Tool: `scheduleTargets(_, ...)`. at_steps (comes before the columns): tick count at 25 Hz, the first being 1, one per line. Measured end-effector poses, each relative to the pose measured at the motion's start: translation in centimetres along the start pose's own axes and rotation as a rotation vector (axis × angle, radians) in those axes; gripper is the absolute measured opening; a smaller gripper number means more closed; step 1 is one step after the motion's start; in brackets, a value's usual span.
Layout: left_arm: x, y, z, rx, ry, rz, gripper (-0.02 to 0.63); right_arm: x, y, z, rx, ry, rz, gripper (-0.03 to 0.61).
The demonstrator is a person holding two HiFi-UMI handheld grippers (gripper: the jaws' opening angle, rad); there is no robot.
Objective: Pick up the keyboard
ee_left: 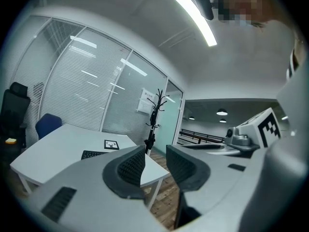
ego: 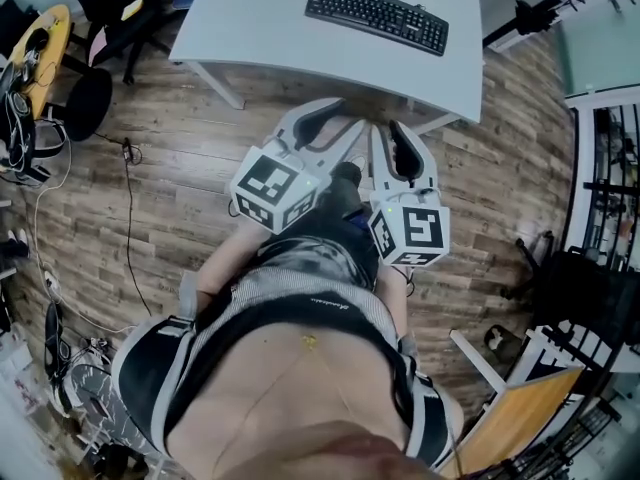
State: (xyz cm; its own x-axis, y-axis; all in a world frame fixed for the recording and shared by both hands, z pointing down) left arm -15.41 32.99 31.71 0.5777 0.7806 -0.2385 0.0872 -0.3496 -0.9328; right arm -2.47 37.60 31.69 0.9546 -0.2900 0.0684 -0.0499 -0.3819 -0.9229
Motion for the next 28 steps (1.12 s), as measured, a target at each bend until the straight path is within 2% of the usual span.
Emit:
scheduleTargets(18, -4.9, 3.7, -6.2, 0.013, 0.045, -0.002, 0.118, 4.7, 4.3, -7.3, 0.018, 0.06, 0.038, 0.098)
scheduleTargets(28, -7.8, 3.8, -9.5, -0.009, 0.045, 0.041, 0.118, 6.7, 4.5, -10.7, -0.03, 0.07, 0.025, 0.098)
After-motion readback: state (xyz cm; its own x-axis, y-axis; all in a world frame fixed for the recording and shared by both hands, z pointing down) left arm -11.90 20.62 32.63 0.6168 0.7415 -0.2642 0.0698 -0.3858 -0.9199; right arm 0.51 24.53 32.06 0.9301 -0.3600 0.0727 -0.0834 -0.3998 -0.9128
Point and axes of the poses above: the fingertips, and each gripper's own axes: z backward along the fingers, x to its right, y out of its top, the point moved 8 cm from there along z, backward along the fingers, and after that the axes turned 11 degrees about -x, right-handed, at the moved point
